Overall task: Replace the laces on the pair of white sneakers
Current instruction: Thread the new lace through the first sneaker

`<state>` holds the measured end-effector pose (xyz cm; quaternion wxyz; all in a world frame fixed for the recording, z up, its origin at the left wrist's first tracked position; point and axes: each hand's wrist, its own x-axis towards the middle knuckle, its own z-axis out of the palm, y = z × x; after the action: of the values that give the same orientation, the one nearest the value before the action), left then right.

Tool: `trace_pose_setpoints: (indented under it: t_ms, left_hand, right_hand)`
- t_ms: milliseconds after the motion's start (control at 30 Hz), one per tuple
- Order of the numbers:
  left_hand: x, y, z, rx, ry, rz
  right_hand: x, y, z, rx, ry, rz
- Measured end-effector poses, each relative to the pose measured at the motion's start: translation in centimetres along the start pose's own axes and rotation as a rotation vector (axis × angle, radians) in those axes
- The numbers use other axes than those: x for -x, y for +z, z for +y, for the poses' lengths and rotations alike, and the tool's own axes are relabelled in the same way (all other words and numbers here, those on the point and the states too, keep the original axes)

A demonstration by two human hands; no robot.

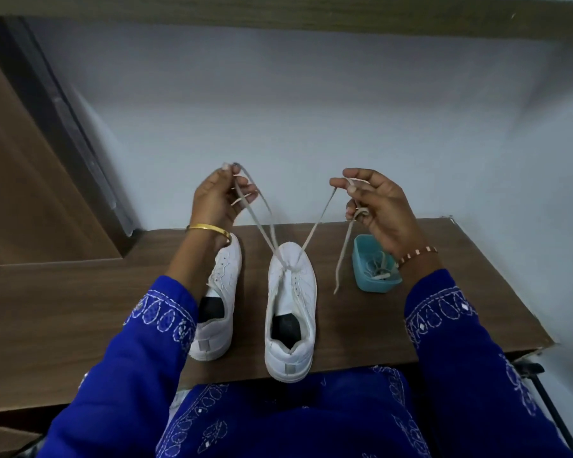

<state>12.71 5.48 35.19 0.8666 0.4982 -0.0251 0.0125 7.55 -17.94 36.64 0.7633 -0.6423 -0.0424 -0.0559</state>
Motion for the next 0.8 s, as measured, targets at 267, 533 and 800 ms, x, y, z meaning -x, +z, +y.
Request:
trace_pose_setpoints:
  t_ms: [267, 533, 800]
  left_hand:
    - [-1.1, -4.2, -2.9, -1.296, -0.106, 0.064]
    - [3.1, -2.5, -8.4, -1.601, -0.091, -0.235]
    - [4.1, -3.6, -12.7, -1.468, -0.047, -0.386]
  right_hand:
    - [0.0, 1.4, -0.3, -0.035, 0.035, -0.064]
    - [0.2, 1.0, 4.2, 0.054, 0.100, 0.103]
    - [2.0, -2.7, 12.9, 0.423, 0.353, 0.390]
